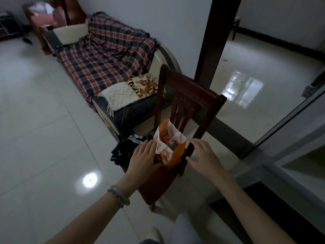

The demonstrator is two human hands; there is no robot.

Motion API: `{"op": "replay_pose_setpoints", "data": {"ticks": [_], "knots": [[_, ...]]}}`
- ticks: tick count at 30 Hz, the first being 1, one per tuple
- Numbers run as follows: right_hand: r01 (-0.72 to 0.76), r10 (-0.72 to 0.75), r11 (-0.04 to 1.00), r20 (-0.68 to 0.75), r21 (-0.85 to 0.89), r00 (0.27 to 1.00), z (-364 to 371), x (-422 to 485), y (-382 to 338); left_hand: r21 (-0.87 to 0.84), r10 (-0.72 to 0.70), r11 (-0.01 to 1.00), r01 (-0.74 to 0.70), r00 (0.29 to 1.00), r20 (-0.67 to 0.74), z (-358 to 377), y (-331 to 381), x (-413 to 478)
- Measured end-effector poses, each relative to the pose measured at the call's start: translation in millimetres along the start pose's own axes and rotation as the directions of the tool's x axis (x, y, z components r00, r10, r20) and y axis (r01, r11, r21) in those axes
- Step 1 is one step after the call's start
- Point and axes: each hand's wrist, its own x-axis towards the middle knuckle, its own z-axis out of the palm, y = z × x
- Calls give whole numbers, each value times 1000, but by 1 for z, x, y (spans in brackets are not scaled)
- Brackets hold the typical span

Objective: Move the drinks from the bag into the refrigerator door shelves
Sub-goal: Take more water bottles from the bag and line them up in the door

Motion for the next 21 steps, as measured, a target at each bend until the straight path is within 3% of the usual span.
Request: {"op": "replay_pose_setpoints", "data": {"ticks": [4, 7, 12, 17, 21], "knots": [[-6, 6, 1000, 33, 10, 999, 15, 43, 19, -68, -19, 997, 20, 1000, 20, 14, -16, 39], [-19, 18, 999, 58, 31, 998, 24, 78, 37, -42, 26, 999, -29, 997, -69, 25, -27, 78], [-24, 18, 997, 86, 70, 996, 39, 145, 76, -58, 138, 989, -139, 990, -11, 50, -32, 174], [-55, 39, 993, 153, 106, 987, 64, 193, 115, -19, 307, 950, -312, 919, 247, 108, -26, 264], [-47, 20, 991, 216, 122, 976, 88, 222, 145, -85, 294, 953, -292, 816, 497, 174, -29, 298]]}}
